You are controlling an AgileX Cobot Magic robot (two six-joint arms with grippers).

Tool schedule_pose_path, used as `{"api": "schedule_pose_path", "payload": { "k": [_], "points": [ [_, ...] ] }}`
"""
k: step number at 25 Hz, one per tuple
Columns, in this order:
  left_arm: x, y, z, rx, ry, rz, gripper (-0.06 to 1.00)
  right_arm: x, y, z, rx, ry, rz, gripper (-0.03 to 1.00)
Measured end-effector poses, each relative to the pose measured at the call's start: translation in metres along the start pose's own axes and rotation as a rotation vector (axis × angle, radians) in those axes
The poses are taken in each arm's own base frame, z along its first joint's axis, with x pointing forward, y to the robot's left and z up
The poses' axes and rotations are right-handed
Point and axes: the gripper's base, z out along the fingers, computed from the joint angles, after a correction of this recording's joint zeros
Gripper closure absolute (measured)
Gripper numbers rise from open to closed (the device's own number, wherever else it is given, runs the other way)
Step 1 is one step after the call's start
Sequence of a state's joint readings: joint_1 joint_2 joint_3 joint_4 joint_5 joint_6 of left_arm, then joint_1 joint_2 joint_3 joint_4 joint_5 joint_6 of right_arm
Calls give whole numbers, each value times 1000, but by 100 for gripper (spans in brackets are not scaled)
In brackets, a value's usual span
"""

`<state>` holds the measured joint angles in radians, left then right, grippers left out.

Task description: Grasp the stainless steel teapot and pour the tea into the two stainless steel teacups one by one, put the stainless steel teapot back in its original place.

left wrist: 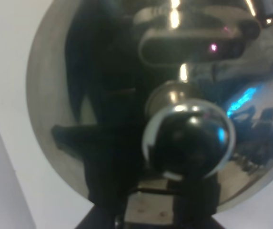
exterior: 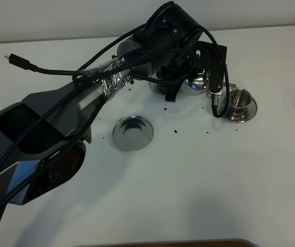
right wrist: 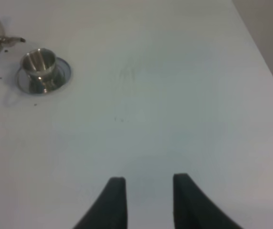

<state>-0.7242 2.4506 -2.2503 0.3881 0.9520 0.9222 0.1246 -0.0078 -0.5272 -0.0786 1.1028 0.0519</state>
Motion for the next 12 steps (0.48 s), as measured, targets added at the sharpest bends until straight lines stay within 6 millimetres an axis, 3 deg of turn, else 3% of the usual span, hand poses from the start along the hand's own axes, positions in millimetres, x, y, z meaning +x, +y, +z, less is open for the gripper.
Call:
{"api": "schedule_pose_path", "payload": {
  "k": [12],
  "points": [
    [-7, -1, 0, -43, 14, 102, 69, 0, 0, 0, 0, 0, 0, 72]
  ]
}}
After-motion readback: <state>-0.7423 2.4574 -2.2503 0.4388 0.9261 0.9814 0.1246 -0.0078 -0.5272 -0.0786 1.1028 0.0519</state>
